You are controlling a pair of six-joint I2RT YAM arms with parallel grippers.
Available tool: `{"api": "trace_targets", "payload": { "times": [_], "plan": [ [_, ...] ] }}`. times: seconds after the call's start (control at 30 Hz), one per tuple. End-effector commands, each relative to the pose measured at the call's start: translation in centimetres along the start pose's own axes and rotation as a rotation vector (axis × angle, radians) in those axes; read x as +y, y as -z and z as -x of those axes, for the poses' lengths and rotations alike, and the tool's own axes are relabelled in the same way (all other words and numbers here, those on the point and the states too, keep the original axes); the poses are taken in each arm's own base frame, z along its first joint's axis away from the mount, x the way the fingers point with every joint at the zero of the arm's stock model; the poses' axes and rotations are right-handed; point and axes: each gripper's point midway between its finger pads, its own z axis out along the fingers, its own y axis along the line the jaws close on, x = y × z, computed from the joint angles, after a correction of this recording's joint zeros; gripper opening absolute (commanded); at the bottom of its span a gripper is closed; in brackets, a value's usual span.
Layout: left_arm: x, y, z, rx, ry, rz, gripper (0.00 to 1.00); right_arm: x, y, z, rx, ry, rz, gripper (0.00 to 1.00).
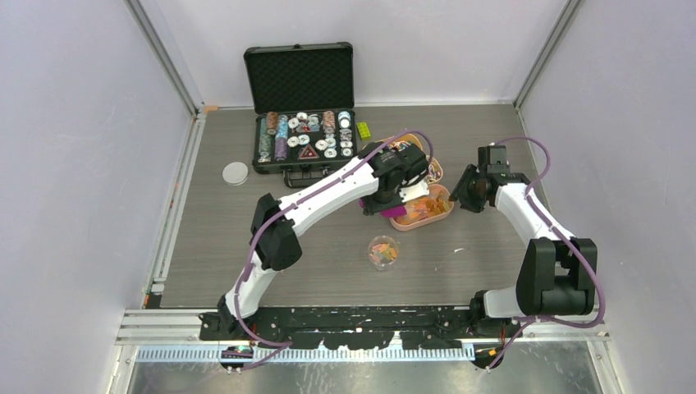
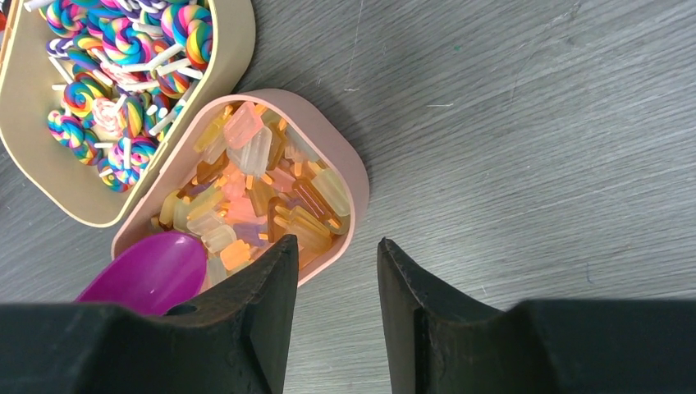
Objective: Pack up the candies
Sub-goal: Scoop the fake candies from the storage box.
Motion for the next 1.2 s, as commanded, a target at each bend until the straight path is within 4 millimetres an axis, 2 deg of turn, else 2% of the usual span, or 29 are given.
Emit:
{"api": "trace_targets", "payload": {
  "times": [0.0, 0.43, 0.6, 0.93, 1.17],
  "plan": [
    [0.1, 0.5, 0.9, -0.017, -0.035, 0.028, 0.0, 0.3, -0.4, 0.6, -0.016, 0.013, 0.014, 0.45],
    [-0.6, -1.7, 2.9, -0.015, -0.068, 0.039, 0.0, 0.0, -2.9, -1.4, 0.052, -0.01, 0.029, 0.41],
    [-0.8, -2.5, 3.8, -0.031, -0.062, 0.04, 0.0, -0.1, -3.1, -1.9, 0.06, -0.012, 0.032, 0.38],
    [-1.2, -3.9, 4.9, -0.084, -0.031, 0.038, 0.0, -0.2, -3.5, -2.7, 0.07, -0.022, 0.044, 0.23],
    [-1.6, -4.9, 5.0, -0.116, 0.001, 0.031, 0.0, -0.3, -3.4, -2.8, 0.071, -0.021, 0.045, 0.2]
  ]
}}
